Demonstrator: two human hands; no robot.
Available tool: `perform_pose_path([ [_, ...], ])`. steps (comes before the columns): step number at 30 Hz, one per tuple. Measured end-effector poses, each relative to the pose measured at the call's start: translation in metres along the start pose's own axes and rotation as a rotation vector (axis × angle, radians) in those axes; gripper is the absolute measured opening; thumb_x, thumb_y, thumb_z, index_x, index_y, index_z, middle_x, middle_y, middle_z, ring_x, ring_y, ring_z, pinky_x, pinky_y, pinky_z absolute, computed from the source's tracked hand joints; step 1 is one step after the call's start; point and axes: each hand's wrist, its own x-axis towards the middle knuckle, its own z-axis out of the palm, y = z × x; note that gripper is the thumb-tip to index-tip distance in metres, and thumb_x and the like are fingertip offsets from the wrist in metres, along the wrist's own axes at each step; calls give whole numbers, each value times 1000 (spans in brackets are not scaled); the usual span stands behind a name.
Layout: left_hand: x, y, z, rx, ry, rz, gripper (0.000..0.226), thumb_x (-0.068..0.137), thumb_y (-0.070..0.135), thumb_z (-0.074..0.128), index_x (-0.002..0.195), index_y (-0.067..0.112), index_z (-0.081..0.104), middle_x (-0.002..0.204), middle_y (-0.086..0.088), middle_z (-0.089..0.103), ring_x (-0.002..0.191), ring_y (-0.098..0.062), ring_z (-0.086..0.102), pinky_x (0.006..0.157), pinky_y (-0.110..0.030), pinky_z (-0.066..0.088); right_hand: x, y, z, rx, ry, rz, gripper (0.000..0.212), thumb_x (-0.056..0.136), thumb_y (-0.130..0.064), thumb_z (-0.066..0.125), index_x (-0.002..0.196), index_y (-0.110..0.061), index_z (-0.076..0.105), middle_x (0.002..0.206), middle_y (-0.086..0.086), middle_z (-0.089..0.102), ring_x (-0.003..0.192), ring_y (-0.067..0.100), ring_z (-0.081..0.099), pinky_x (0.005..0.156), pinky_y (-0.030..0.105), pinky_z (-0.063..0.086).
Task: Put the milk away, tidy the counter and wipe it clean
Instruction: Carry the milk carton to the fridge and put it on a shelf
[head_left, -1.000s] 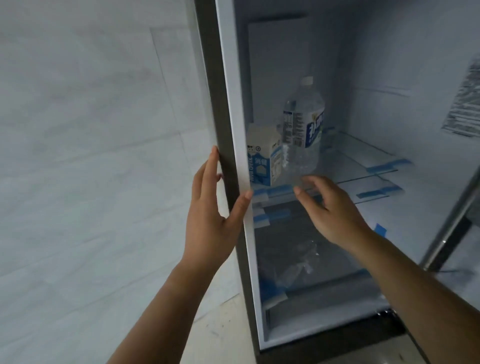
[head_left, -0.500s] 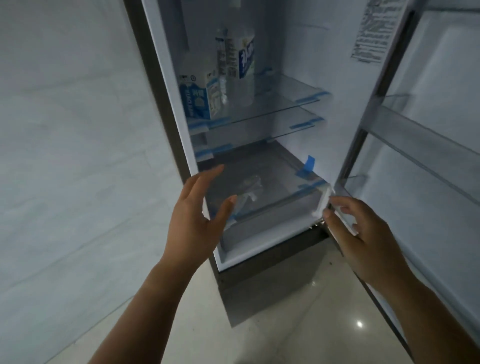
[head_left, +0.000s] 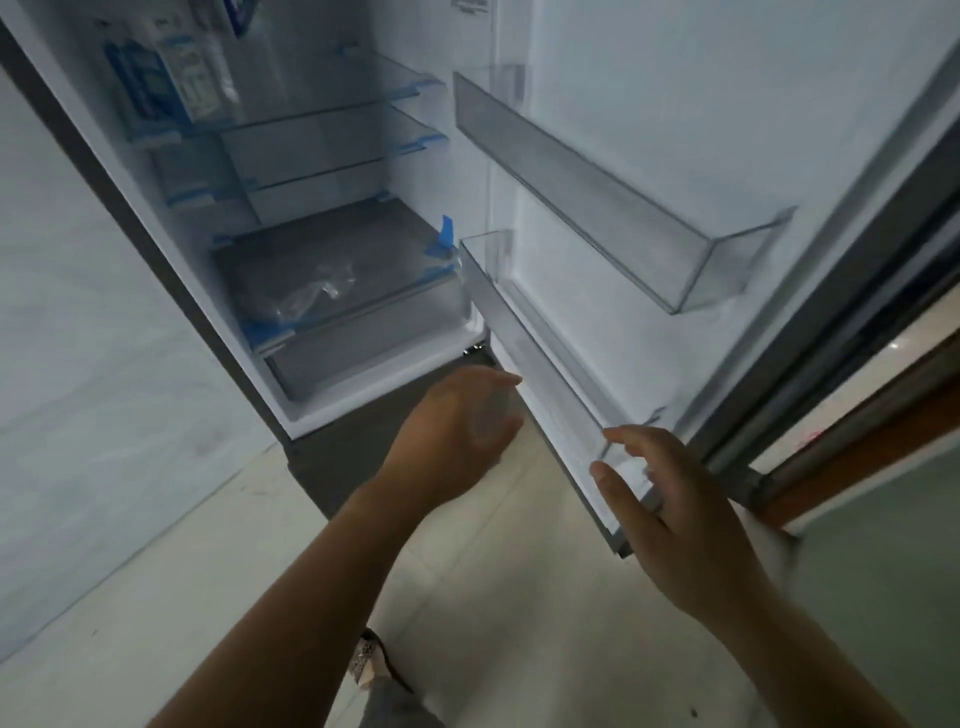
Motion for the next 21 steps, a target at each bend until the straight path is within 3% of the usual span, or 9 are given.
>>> perform_pose_path([
  [3, 6, 31, 43, 13, -15, 43, 42, 87, 37, 58, 128, 30, 49, 136, 5, 49, 126, -11, 42, 106, -25, 30, -15, 25, -23, -20, 14, 48, 50, 82, -59, 42, 120, -28, 52, 117, -13, 58, 103, -1, 51, 80, 14, 40],
  [6, 23, 46, 81, 106, -51, 75, 46, 88, 38, 57, 132, 30, 46, 143, 4, 43, 135, -14, 33, 108, -28, 24, -12, 39, -41, -39, 32, 87, 51, 82, -55, 41, 121, -24, 52, 119, -4, 59, 105, 7, 51, 82, 22, 42],
  [11, 31, 32, 118, 342, -151, 101, 37, 90, 41, 51, 122, 23, 55, 134, 2, 52, 136, -17, 31, 107, -41, 36, 8, 53, -61, -25, 52, 54, 54, 84, -56, 43, 119, -16, 52, 109, 0, 61, 103, 19, 58, 84, 38, 52],
  [18, 7, 3, 95, 376, -59, 129, 25, 90, 24, 54, 115, 22, 56, 130, 3, 49, 133, -11, 34, 99, -38, 46, 13, 39, -57, 24, -71, -78, 51, 87, -55, 46, 120, -17, 53, 102, -6, 64, 96, 10, 60, 80, 29, 52],
  [21, -7, -18, 71, 380, -66, 77, 30, 90, 20, 56, 120, 21, 53, 138, 1, 44, 133, -14, 38, 105, -37, 41, 7, 24, -45, 50, -163, -175, 55, 82, -59, 41, 119, -22, 54, 103, -12, 64, 97, 2, 58, 80, 10, 46],
])
